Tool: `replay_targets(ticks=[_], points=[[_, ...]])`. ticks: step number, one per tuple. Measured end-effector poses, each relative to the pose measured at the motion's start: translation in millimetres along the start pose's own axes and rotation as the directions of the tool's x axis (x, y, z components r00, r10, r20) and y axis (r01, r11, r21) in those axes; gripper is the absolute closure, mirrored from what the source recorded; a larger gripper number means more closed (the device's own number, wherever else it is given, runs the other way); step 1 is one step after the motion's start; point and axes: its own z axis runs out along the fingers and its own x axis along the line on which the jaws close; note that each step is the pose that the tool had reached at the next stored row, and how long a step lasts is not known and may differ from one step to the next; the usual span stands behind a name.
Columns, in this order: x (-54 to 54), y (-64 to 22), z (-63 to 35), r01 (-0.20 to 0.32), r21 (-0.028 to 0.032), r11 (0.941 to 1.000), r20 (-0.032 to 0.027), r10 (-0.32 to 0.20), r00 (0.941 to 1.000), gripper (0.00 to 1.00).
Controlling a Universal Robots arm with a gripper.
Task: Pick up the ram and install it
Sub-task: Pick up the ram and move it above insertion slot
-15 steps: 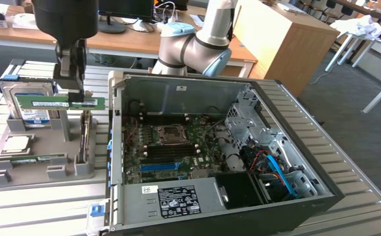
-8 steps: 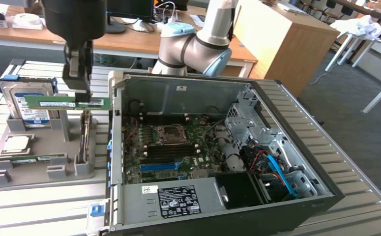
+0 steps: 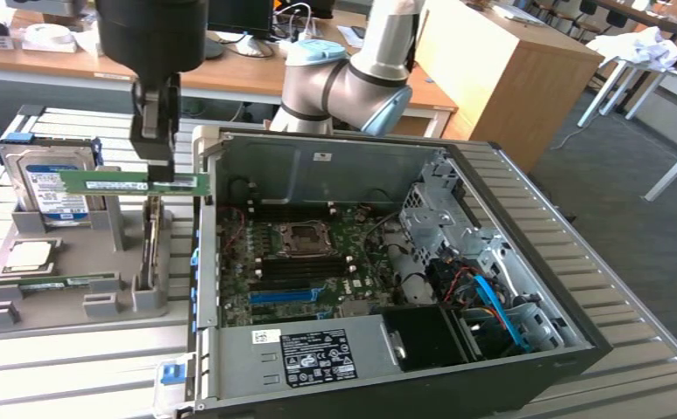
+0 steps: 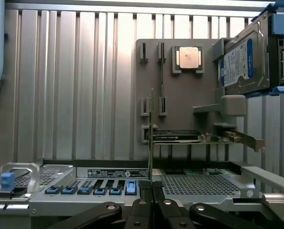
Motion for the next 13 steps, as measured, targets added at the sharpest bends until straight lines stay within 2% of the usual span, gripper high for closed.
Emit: replay_targets(ticks=[13], points=[[0.0, -19.4, -0.6, 0.000, 0.0000, 1.0000, -0.0001, 0.000, 1.0000, 0.88]])
